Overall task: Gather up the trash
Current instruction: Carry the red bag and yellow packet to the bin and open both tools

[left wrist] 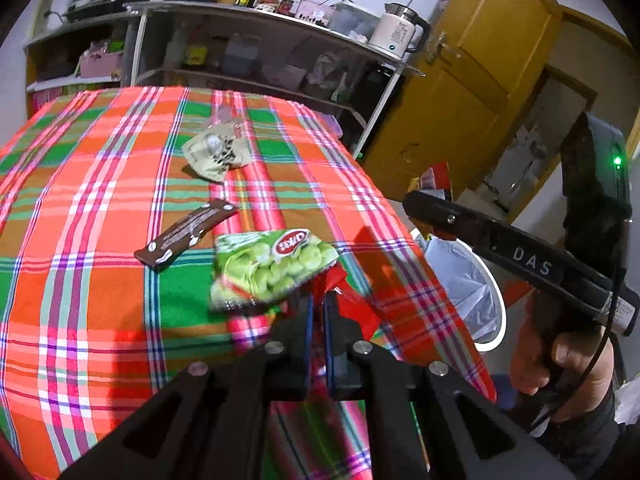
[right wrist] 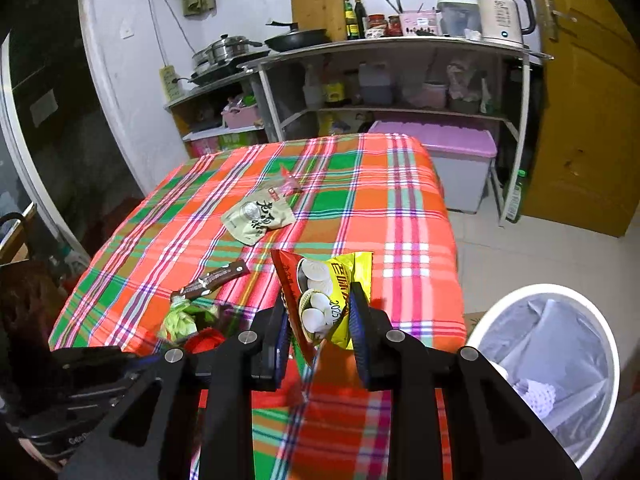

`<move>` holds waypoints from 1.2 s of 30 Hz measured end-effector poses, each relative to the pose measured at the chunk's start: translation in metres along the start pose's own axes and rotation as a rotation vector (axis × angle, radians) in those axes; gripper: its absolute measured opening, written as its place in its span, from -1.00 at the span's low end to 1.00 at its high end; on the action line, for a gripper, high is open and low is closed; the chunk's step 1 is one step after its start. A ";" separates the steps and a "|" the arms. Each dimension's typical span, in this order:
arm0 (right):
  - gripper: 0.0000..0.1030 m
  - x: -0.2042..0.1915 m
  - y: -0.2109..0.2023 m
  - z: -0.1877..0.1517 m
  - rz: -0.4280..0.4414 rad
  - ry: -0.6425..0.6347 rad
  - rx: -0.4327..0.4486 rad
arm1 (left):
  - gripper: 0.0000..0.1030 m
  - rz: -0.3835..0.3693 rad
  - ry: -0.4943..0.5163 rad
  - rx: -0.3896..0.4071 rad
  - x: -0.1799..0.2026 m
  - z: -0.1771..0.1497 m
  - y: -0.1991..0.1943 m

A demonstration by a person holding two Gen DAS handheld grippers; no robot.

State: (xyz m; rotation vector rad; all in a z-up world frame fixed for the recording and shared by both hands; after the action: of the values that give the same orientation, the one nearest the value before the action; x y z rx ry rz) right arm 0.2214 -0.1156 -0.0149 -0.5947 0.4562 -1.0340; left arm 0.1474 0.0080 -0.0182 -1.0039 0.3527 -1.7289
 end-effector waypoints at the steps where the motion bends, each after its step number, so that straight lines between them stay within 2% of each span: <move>1: -0.47 0.002 -0.003 -0.001 -0.001 0.003 0.005 | -0.90 0.001 0.010 0.006 0.004 0.000 -0.003; 8: -0.47 0.011 -0.023 -0.007 -0.007 0.018 0.029 | -0.90 0.027 0.080 0.063 0.028 0.006 -0.018; 20: -0.47 0.025 -0.056 -0.019 -0.022 0.044 0.065 | -0.90 0.028 0.128 0.118 0.058 0.010 -0.032; 36: -0.47 0.062 -0.088 -0.039 -0.077 0.103 0.088 | -0.90 0.002 0.161 0.097 0.096 0.007 -0.009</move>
State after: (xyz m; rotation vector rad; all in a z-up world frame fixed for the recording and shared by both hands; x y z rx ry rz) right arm 0.1672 -0.2139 0.0080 -0.4845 0.4786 -1.1564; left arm 0.1382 -0.0724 0.0357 -0.7964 0.3689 -1.8122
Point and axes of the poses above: each gripper's, at about its wrist camera, not at the fingertips, and y roughly the way its jaws point, x to its right, z to its top, the point moved 3 cm from there along y, roughly the way its jaws point, and after that the axes turned 8 degrees about -y, right-handed, at the moved point
